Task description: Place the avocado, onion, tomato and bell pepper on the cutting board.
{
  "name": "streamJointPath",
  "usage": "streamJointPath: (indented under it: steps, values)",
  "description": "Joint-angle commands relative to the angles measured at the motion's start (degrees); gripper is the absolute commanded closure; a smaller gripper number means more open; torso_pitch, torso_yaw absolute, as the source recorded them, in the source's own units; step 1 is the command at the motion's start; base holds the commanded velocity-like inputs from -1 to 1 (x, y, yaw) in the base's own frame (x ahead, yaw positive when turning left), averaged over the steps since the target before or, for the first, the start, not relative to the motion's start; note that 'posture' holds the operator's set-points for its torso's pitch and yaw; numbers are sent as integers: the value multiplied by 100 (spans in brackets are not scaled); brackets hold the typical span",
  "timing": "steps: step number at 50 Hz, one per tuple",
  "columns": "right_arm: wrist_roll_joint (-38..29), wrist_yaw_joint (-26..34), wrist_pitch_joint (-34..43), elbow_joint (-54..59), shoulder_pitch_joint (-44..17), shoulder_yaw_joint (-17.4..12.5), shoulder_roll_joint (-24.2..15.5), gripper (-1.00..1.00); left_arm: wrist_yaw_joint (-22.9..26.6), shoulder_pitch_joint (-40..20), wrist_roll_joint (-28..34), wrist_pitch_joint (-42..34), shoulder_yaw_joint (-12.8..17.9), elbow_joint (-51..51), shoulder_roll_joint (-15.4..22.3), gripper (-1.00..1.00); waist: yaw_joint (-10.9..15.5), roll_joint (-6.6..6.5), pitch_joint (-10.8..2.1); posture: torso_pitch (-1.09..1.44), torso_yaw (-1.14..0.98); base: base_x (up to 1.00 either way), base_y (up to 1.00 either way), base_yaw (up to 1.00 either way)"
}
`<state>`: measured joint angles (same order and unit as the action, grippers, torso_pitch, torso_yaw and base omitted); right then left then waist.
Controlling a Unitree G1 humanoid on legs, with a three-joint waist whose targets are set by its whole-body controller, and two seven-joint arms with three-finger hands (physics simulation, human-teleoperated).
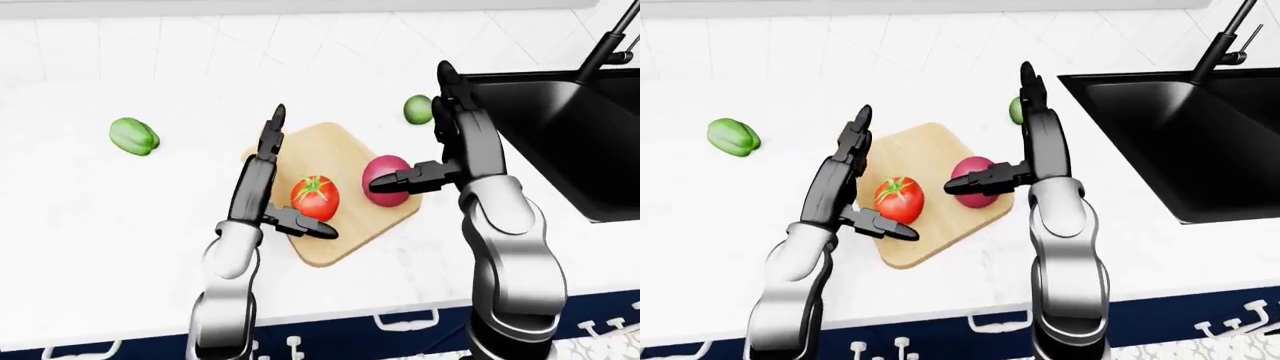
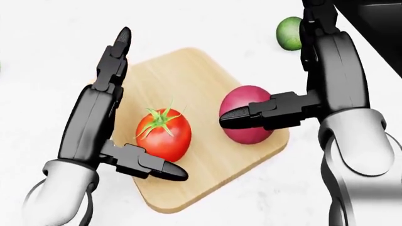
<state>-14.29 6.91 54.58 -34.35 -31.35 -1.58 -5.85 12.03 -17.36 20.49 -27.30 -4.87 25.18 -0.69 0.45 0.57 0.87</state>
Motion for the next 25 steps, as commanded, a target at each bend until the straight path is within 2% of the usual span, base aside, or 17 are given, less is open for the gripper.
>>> streamJointPath:
  steps: [1,14,22,25]
  values:
    - [-30,-27,-178,-156,-153,-22,-20,-100,-2,-180,26,55,10,313,5,-100,0,4,-136,0,0,0,0,0]
    - [-26,-5,-152,-121,-230,-45,-43,-100,132,-587,79,-361,270,582,227,-100,-5,-3,-95,0,0,0,0,0]
    - [-51,9,-104,-163,-261,-37,-66,-100,272,-581,147,-666,377,1011,363,-100,-11,-8,-66,0,0,0,0,0]
    - [-59,-35,-209,-90,-195,-56,-38,-100,200,-585,188,-891,568,1220,442,-100,-14,-13,-56,0,0,0,0,0]
